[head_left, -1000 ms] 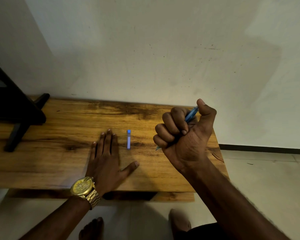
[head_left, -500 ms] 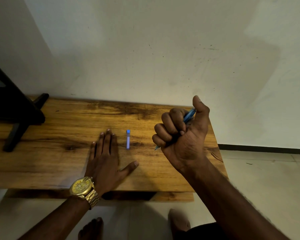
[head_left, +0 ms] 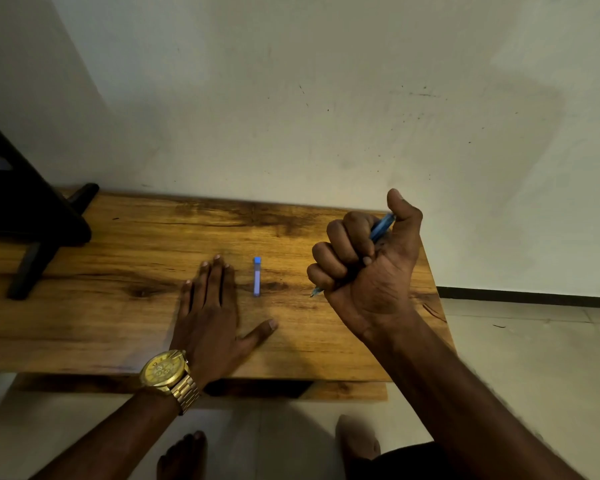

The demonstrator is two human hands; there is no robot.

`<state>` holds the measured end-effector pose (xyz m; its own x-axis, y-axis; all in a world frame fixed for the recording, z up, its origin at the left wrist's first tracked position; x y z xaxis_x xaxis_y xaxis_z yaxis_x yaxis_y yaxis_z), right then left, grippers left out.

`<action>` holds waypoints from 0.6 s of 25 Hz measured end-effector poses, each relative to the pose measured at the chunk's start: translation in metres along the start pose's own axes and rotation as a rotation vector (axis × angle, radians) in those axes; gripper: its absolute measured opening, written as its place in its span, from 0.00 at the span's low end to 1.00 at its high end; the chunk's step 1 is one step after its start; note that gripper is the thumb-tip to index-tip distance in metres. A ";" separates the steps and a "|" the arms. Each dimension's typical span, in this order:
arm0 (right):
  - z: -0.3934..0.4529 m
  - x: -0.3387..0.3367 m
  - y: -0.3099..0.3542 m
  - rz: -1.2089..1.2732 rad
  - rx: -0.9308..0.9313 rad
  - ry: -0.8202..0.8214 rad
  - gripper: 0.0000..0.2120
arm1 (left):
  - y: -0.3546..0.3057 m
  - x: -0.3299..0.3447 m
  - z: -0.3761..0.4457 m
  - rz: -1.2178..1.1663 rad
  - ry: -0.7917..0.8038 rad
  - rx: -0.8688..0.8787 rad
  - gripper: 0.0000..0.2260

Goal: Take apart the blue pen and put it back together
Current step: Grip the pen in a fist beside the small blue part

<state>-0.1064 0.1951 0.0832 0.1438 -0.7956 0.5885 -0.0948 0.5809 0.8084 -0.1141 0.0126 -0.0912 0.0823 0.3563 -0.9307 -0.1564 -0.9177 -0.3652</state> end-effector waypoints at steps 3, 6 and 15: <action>0.000 0.000 -0.001 -0.019 0.005 -0.004 0.32 | -0.001 0.000 0.000 0.004 -0.001 0.003 0.60; 0.000 0.000 -0.001 -0.030 0.005 -0.013 0.31 | -0.001 -0.001 0.000 -0.001 0.004 0.000 0.60; 0.001 0.000 0.000 0.017 0.002 0.003 0.32 | -0.001 -0.001 0.000 0.006 0.018 -0.005 0.60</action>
<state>-0.1069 0.1949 0.0838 0.1454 -0.7851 0.6020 -0.0993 0.5939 0.7984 -0.1139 0.0129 -0.0903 0.0992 0.3478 -0.9323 -0.1518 -0.9207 -0.3596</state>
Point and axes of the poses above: each hand's wrist, its own z-axis towards the middle knuckle, its own x-axis out of the palm, y = z × x, the point moved 10 cm from there along z, towards the middle knuckle, and after that the axes turned 13 degrees about -z, right-handed, at the moved point
